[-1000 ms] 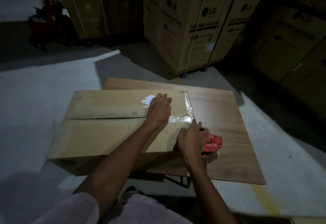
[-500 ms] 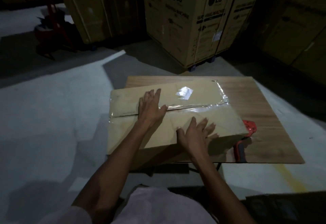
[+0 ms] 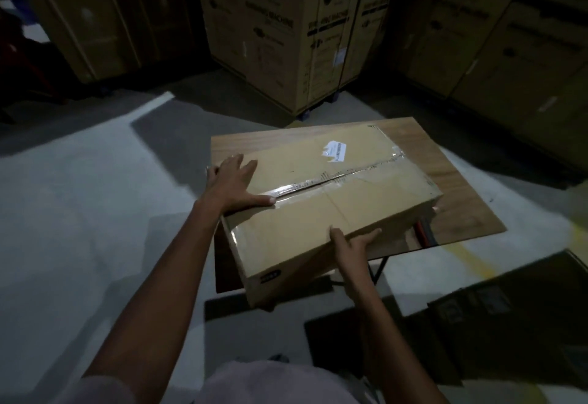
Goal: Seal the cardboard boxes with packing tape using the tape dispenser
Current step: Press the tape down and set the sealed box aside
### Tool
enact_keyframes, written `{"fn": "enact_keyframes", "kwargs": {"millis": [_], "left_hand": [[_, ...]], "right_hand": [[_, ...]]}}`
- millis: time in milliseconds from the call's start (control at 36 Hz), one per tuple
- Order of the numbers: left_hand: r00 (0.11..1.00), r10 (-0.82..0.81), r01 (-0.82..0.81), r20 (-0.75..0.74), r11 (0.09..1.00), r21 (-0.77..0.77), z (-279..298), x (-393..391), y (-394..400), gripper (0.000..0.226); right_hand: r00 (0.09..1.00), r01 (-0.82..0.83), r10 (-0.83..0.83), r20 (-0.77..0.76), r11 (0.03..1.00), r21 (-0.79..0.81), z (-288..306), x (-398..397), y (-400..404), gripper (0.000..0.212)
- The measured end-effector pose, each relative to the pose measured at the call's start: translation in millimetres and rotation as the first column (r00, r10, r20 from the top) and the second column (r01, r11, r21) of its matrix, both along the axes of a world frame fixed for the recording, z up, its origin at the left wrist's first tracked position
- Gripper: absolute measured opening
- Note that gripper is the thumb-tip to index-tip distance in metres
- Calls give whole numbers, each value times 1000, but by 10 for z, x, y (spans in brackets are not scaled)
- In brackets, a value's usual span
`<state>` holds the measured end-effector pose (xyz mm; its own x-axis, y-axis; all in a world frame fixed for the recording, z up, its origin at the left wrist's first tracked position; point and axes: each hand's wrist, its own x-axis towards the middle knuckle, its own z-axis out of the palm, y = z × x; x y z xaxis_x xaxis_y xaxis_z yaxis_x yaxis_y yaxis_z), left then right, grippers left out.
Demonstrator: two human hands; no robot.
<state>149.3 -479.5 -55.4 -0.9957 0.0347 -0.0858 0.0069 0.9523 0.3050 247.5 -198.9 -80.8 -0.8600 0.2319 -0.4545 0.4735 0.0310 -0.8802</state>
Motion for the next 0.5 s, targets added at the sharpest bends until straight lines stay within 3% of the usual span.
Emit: {"fn": "enact_keyframes", "kwargs": {"millis": [139,306,361,417,500], "left_hand": [[995,93,-94,24,995,36,124,294,39,132],[951,300,-303,70,952,48,135,967,355,155],[919,382,-389,96,918,78,129,1176,430,147],[902,415,-432,120,879,203,91,1360,474,129],[898,412,-438,153,820,368,36,1589,541,103]], "right_hand": [[996,57,-54,-67,997,52,74,2,129,97],[997,31,-25,-74,997,77,159,227,207,51],[999,-9,13,-46,994,105,171,381,236,53],[999,4,1,-32,988,154,173,506,324,64],[999,21,-30,38,974,224,219,639,500,63]]}}
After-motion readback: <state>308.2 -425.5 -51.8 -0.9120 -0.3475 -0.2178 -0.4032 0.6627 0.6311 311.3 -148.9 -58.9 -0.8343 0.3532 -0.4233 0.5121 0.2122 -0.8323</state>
